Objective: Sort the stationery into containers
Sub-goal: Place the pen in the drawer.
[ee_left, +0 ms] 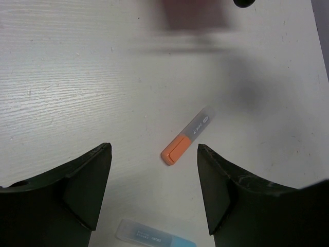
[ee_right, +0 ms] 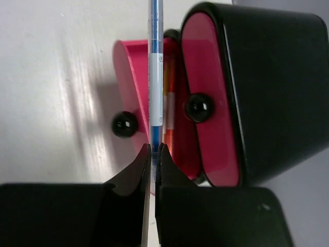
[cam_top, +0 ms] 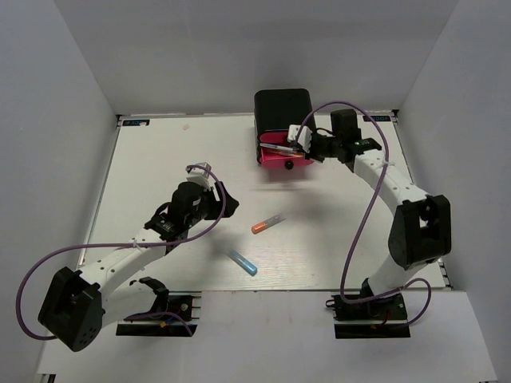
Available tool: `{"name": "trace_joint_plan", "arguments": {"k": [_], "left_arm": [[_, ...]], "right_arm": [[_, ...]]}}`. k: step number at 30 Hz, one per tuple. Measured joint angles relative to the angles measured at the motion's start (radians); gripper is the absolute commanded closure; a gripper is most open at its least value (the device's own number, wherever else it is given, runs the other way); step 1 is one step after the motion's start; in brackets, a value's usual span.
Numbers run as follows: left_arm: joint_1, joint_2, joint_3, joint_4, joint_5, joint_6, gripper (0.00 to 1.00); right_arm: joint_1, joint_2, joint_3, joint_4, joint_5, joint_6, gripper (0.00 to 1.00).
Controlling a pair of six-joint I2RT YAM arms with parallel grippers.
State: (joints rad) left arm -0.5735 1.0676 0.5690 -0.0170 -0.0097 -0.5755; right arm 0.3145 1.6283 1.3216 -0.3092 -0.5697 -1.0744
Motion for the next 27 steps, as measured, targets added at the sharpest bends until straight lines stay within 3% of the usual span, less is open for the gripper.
{"name": "trace_joint_plan", "arguments": {"k": [7,15,19,22,27], "left_arm": [[0.000,0.000,0.000,0.003,0.002,0.003,0.23],[0.000,0.000,-0.006,0.005,0.006,0.003,0.23],[0.000,0.000,-0.006,0.013,0.010,0.003,0.23],[0.000,0.000,-0.006,0.019,0.011,0.003,0.23],[0.000,0.001,-0.006,0.024,0.011,0.003,0.23]], "right_arm": [[-0.040,0.135,0.139,-0.039,0.014,-0.114,1.00],[-0.047,0.182,0.146,-0.100,0.013,-0.229,1.00],[-0.046,0.195,0.146,-0.108,0.013,-0.243,0.70],[-0.047,0.198,0.147,-0.108,0.009,-0.235,0.63],[-0.047,0.189,0.140,-0.077,-0.017,-0.179,0.60]]}}
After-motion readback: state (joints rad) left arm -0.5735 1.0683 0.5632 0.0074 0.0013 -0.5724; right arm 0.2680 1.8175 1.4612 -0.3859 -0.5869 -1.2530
